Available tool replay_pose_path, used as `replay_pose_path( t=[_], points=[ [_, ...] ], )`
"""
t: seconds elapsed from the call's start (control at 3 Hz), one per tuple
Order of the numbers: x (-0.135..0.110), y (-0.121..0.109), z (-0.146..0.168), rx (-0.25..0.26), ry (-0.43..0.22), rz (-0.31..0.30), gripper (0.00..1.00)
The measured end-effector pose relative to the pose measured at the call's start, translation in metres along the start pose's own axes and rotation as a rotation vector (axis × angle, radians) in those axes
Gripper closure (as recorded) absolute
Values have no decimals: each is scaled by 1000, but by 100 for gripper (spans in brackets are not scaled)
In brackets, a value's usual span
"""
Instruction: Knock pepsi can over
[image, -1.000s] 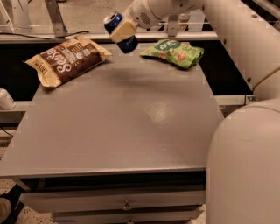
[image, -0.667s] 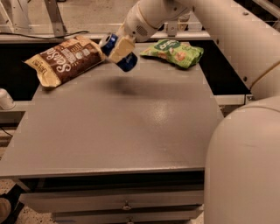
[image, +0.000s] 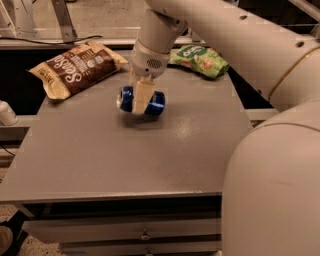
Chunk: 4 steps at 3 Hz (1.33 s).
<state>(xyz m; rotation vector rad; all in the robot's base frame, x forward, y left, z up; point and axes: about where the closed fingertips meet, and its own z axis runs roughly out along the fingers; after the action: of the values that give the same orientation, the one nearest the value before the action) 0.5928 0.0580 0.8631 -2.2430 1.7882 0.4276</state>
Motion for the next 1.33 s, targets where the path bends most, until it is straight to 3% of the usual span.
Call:
replay_pose_path(
  t=[0.33, 0.67, 1.33],
  points=[
    [5, 16, 12, -63, 106, -41, 73],
    [4, 21, 20, -85, 161, -60, 49],
    [6, 25, 25, -84, 199, -59, 4]
  ],
)
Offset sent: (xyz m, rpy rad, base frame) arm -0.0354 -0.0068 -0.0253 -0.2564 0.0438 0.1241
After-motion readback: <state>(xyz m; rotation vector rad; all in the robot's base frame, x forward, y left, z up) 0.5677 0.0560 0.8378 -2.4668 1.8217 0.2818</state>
